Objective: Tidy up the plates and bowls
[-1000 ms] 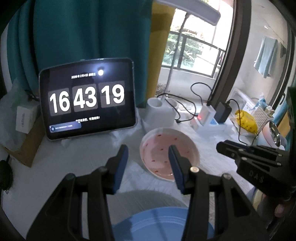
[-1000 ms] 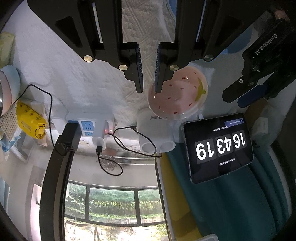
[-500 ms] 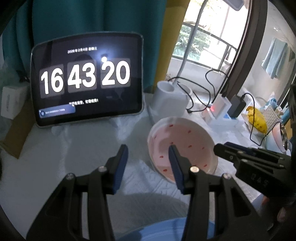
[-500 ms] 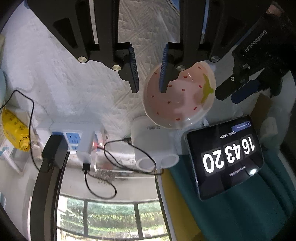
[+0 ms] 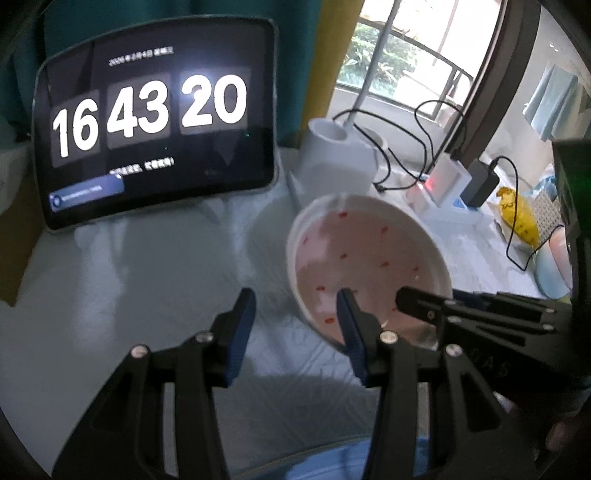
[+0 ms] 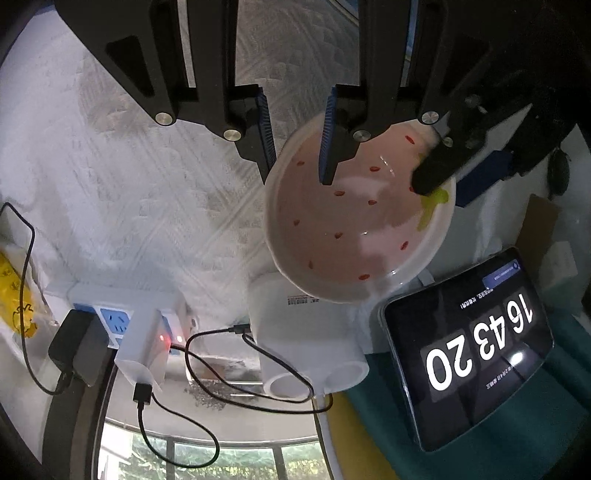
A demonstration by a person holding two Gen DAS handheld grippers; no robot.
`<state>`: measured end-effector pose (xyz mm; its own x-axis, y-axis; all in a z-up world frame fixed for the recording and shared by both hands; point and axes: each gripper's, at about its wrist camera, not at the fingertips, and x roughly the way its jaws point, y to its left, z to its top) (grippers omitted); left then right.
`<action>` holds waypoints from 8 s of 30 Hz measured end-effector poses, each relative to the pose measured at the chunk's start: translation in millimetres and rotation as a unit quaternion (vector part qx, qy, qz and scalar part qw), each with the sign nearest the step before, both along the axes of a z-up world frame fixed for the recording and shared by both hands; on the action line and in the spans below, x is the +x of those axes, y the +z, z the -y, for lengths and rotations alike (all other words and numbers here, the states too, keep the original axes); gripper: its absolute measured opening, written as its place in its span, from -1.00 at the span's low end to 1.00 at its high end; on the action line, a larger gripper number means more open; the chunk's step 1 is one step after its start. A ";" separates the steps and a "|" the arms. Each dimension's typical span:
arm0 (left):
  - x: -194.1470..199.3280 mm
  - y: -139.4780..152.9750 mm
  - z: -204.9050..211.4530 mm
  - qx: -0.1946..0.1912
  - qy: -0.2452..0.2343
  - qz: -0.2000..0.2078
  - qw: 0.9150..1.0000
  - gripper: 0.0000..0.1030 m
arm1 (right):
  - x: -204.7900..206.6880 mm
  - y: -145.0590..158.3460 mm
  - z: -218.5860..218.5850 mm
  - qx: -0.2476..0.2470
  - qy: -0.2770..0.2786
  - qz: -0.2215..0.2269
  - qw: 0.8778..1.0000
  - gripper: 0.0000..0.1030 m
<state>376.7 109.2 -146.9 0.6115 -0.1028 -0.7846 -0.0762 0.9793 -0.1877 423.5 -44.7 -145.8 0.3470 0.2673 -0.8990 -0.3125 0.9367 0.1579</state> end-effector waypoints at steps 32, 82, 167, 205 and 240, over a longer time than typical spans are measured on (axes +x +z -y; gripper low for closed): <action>-23.7 21.8 19.8 0.017 -0.040 0.061 0.997 -0.39 | -10.9 32.0 13.3 0.012 0.000 0.069 0.998 -0.72; -117.3 97.4 118.1 0.040 -0.070 0.119 0.990 -0.39 | -101.6 100.6 118.7 0.079 -0.033 0.122 0.989 -0.74; -172.4 51.6 208.6 0.034 -0.150 0.052 0.987 -0.36 | -174.3 57.2 225.9 0.055 -0.083 0.086 0.991 -0.29; -166.6 52.8 161.3 0.021 -0.115 0.074 0.990 -0.08 | -181.3 47.7 270.0 0.011 -0.097 0.145 0.985 -0.03; -145.1 27.2 183.7 0.086 -0.130 0.065 0.986 -0.08 | -171.8 31.9 271.9 0.019 -0.101 0.156 0.982 0.24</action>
